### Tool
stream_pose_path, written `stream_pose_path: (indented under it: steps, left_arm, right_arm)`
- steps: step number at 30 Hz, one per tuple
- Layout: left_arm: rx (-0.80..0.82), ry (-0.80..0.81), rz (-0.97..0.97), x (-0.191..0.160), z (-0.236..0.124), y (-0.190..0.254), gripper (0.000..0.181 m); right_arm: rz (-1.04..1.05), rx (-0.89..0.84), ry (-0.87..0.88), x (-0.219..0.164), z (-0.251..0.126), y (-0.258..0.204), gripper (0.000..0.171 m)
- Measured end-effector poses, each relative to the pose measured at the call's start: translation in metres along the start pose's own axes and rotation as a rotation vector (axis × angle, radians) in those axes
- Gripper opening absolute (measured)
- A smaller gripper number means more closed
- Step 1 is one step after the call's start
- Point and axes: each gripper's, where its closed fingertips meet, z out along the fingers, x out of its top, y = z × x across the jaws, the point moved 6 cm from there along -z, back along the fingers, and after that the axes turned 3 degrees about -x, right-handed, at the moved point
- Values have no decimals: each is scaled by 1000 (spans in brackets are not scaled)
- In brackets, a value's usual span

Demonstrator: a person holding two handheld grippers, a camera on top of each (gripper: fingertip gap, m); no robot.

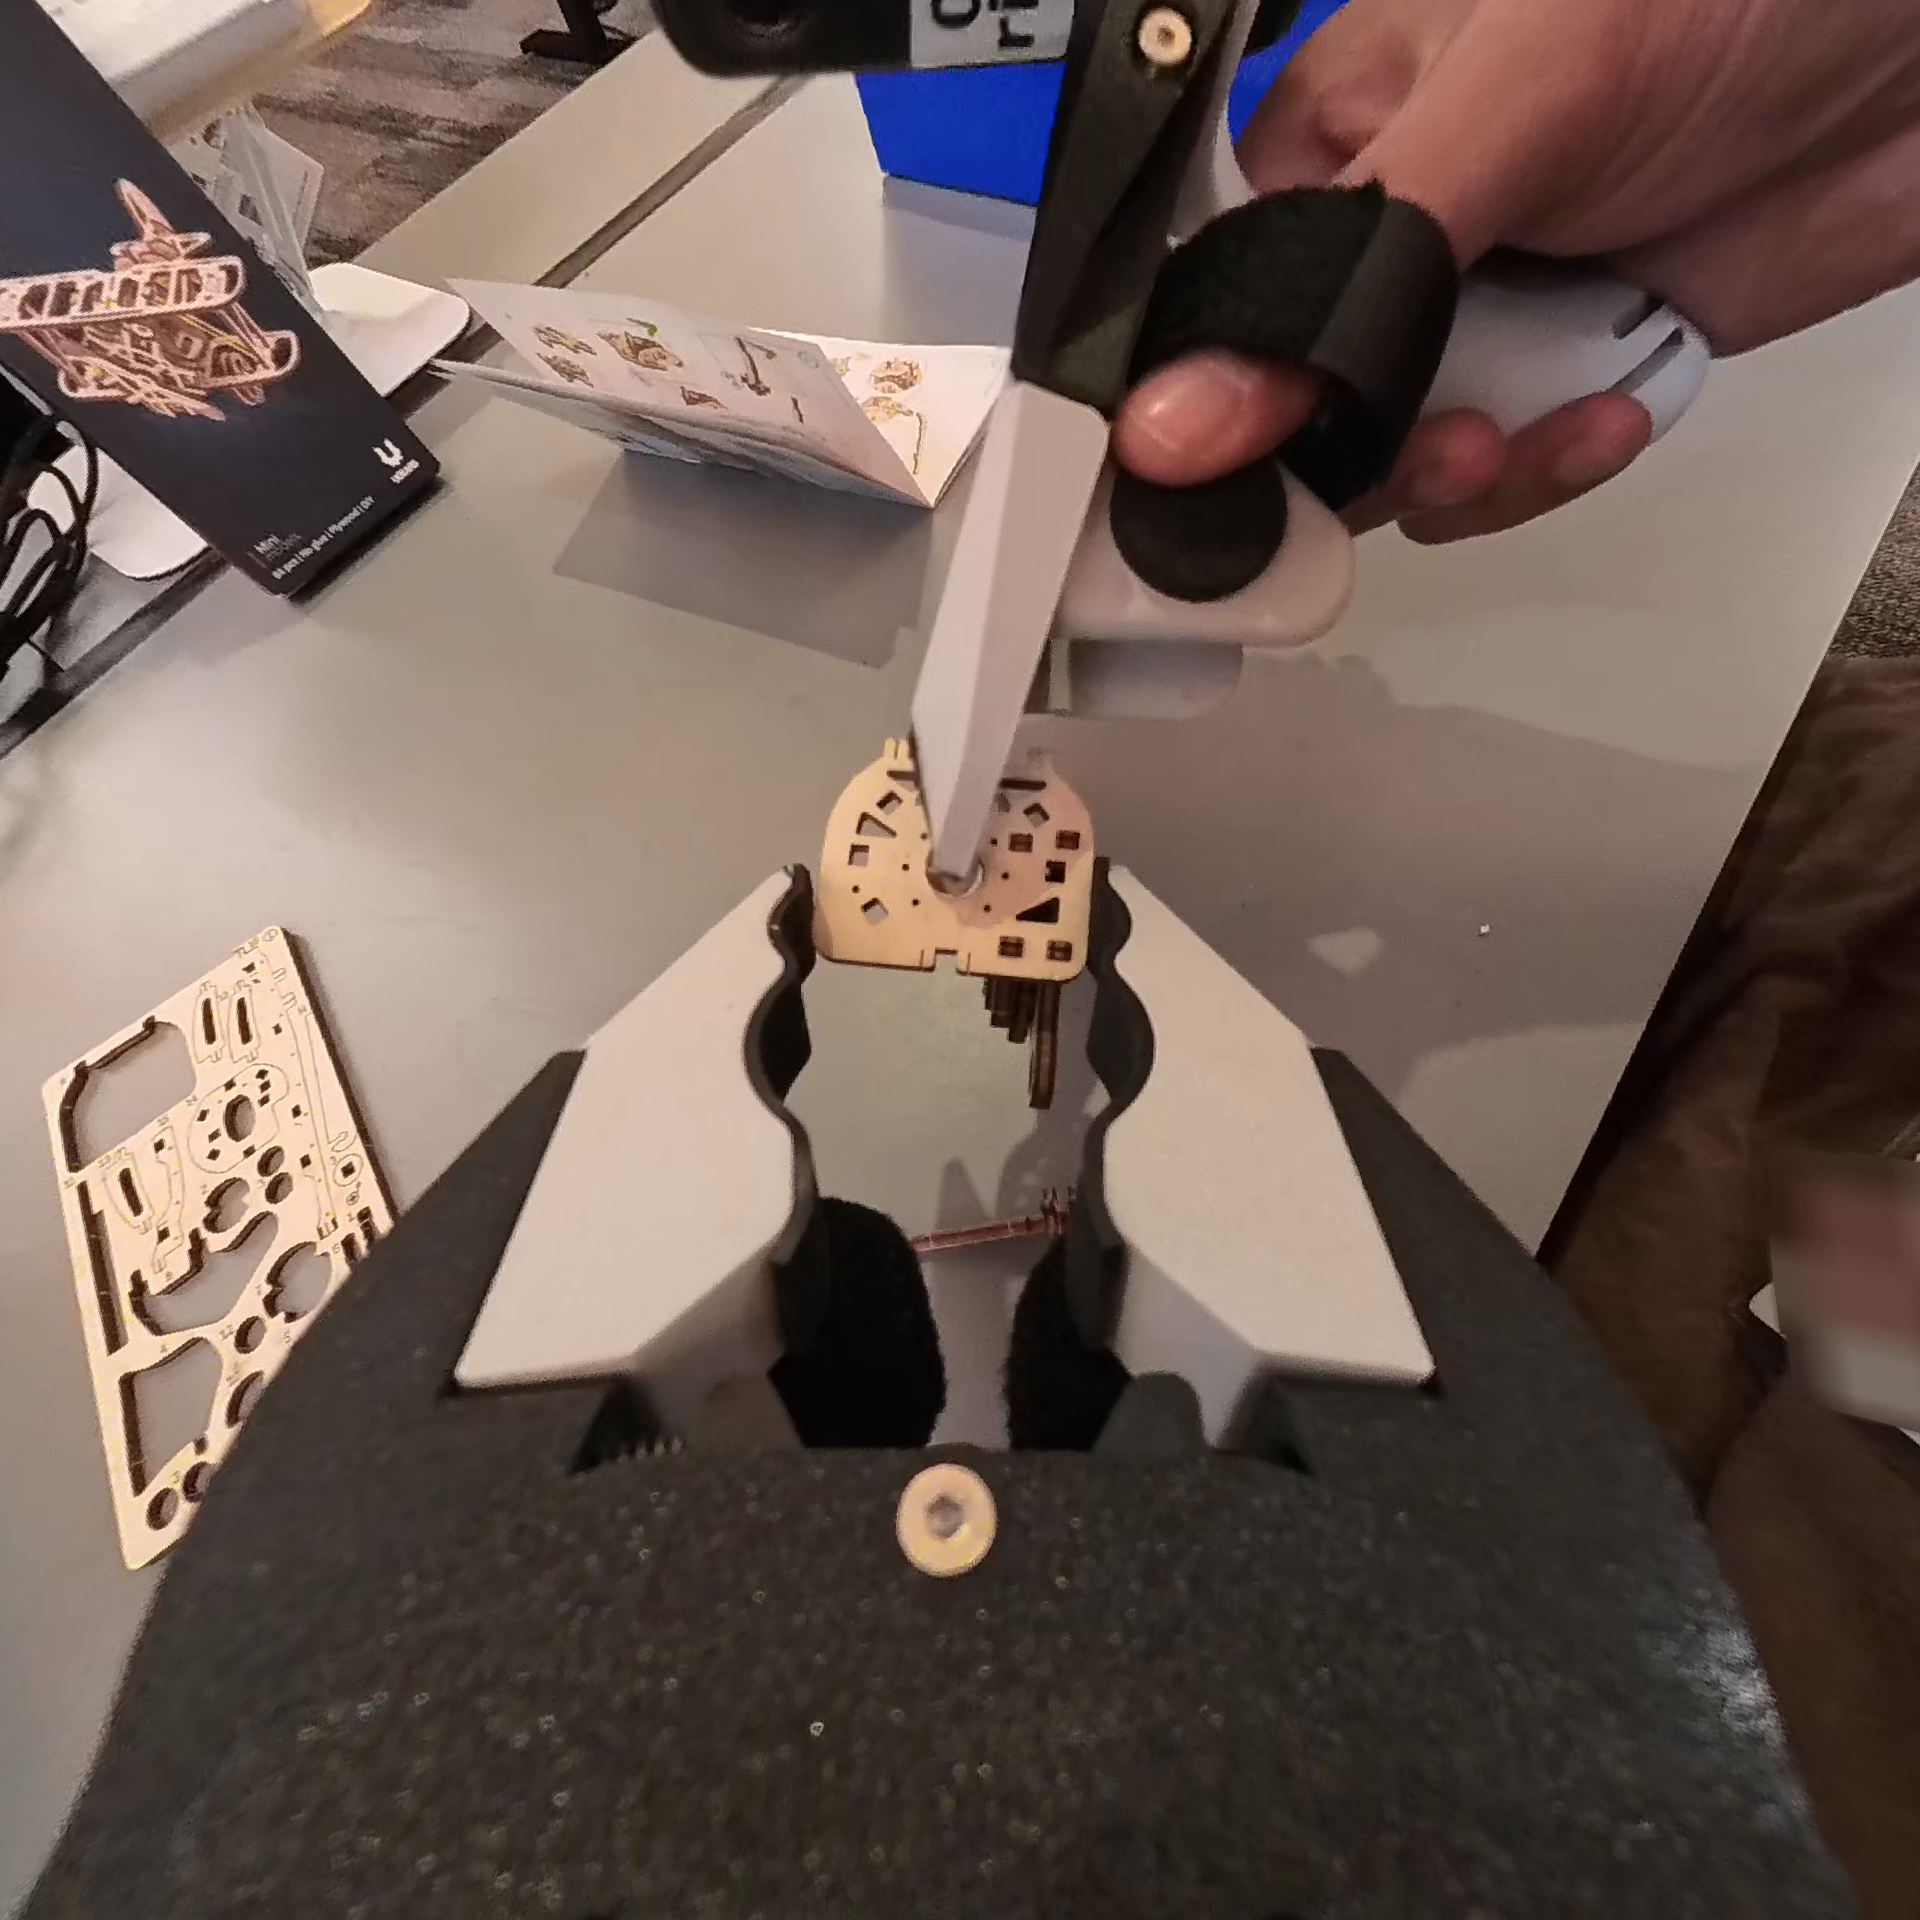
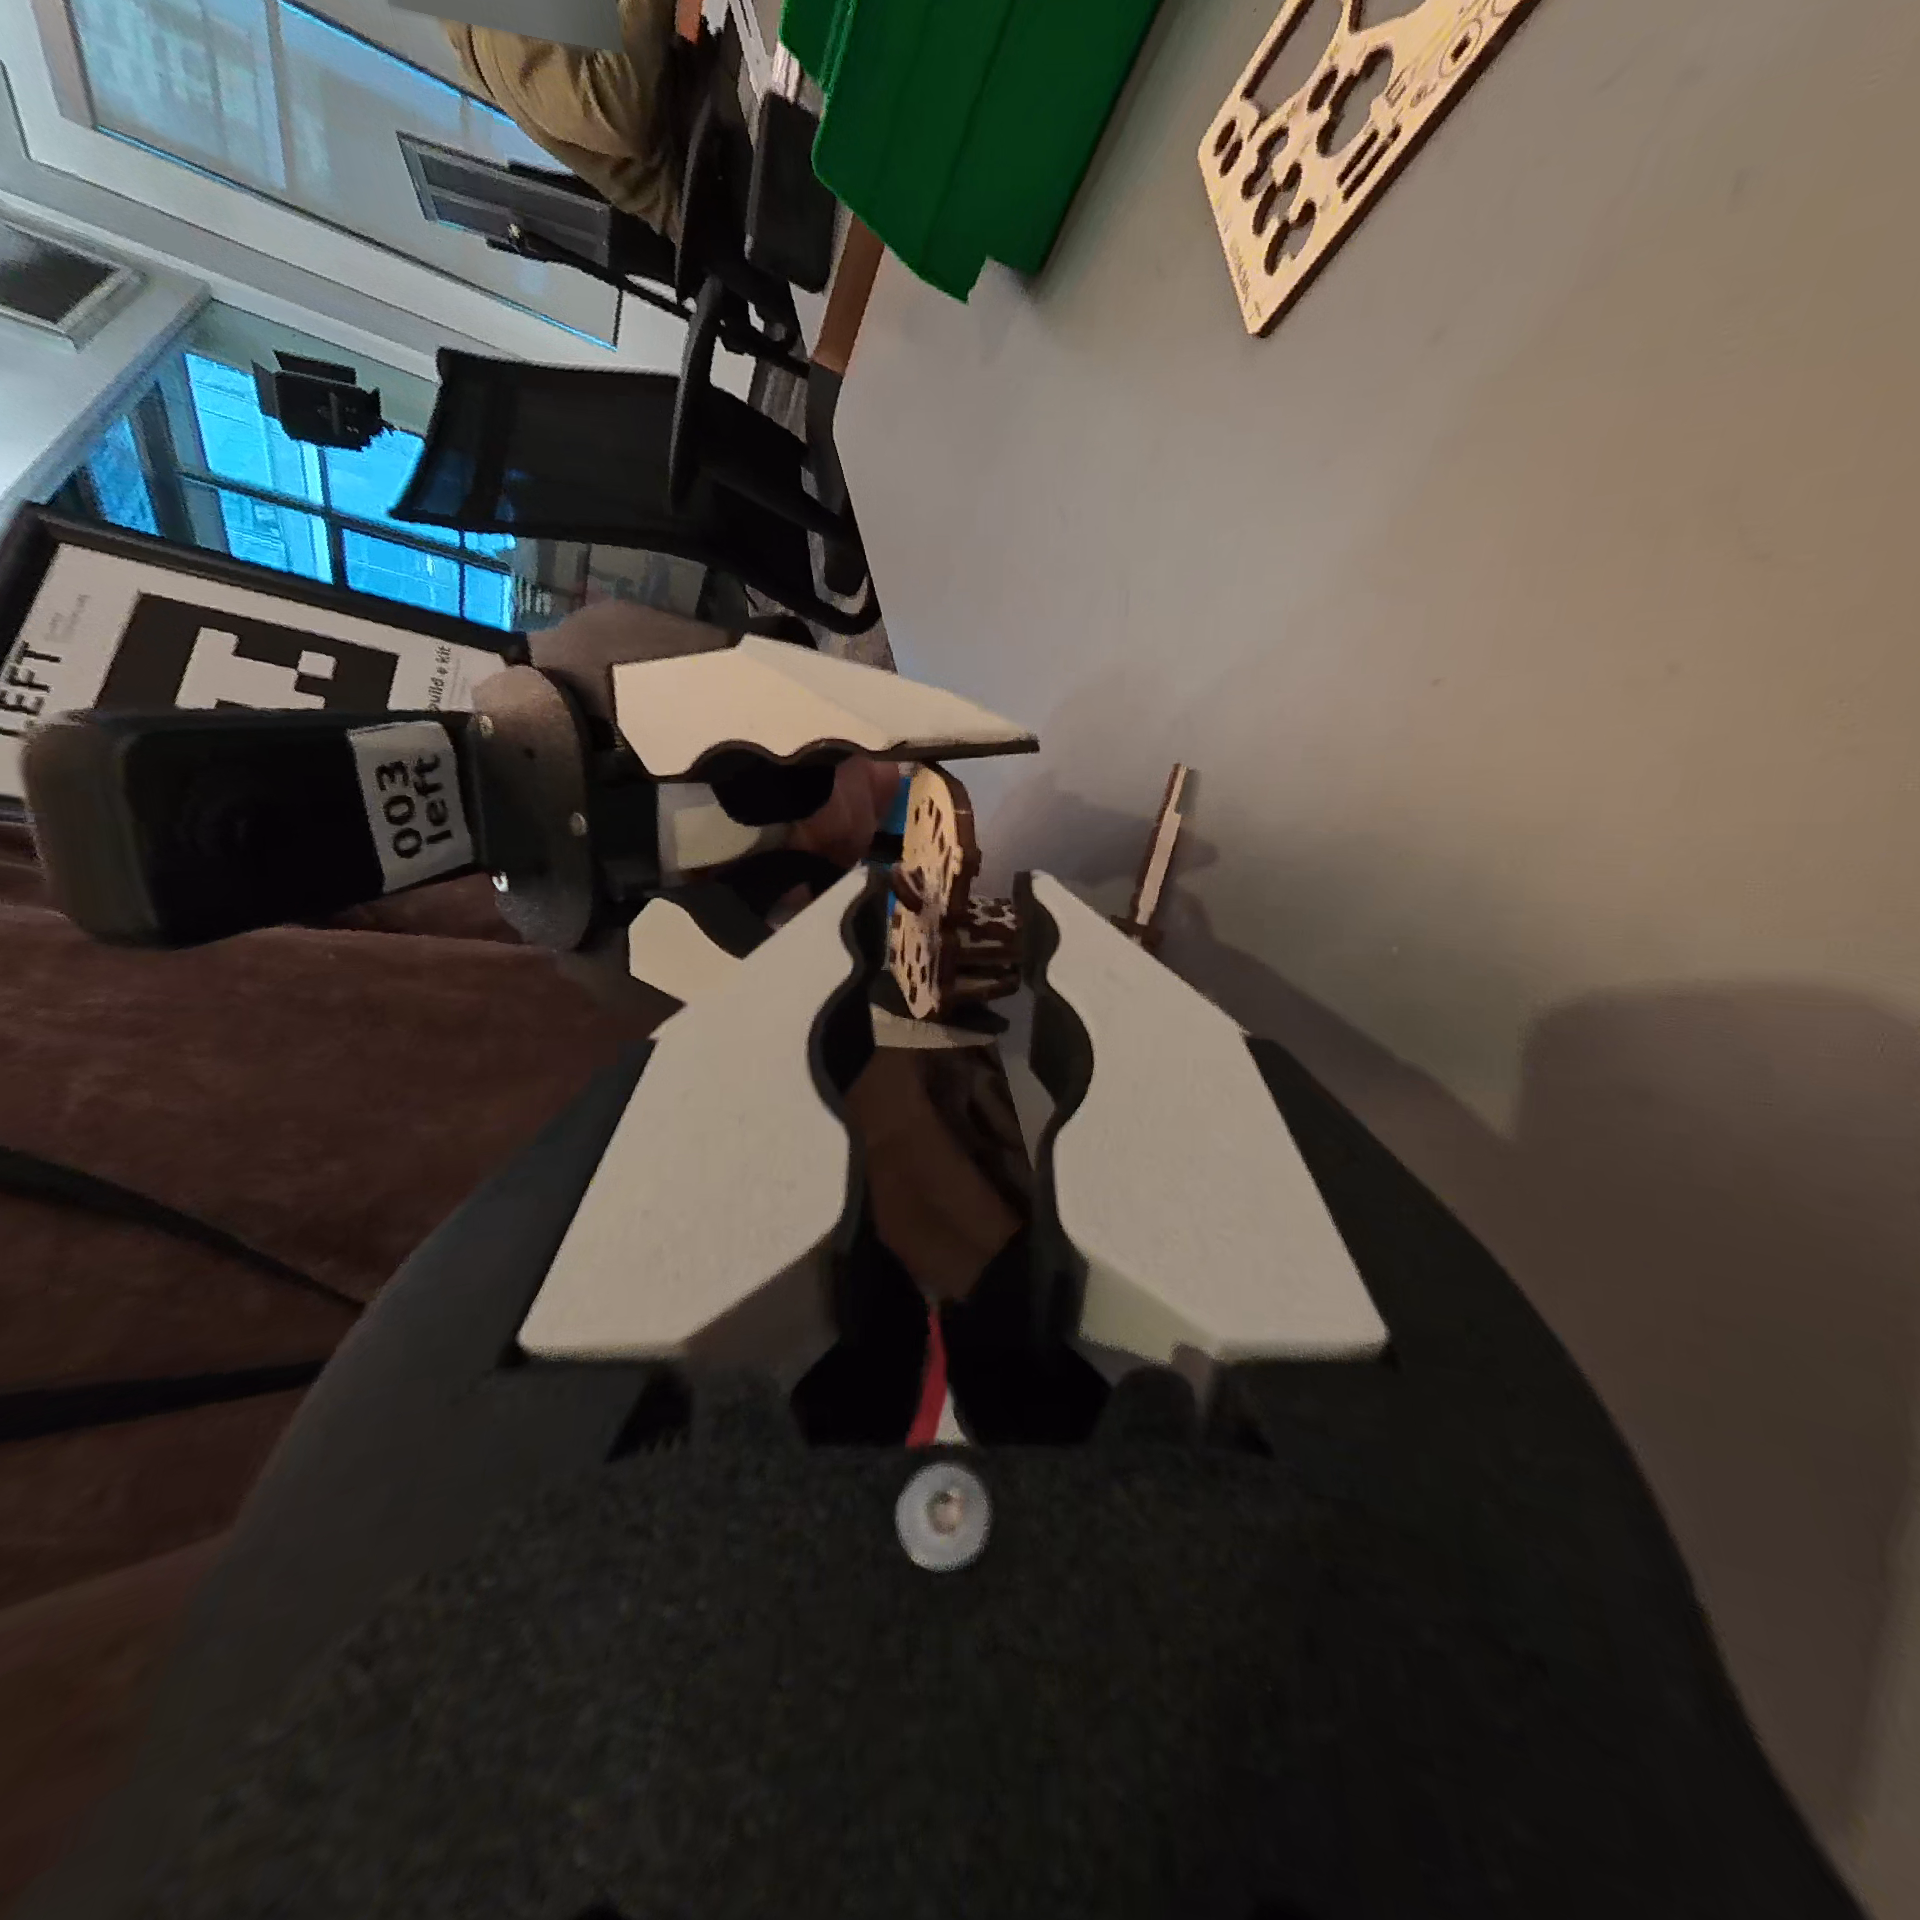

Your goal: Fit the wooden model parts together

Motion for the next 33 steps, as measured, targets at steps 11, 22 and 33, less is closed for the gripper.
stream_pose_path:
  steps: [11, 22, 33]
  left_arm:
    - [5, 2, 13, 1, -1, 1, 51]
    - [13, 11, 25, 3, -2, 1, 51]
    - [8, -9, 58, 1, -1, 4, 51]
  right_arm:
    - [36, 45, 21, -2, -3, 0, 15]
    - [97, 153, 30, -3, -1, -3, 7]
    - [41, 99, -21, -5, 4, -2, 8]
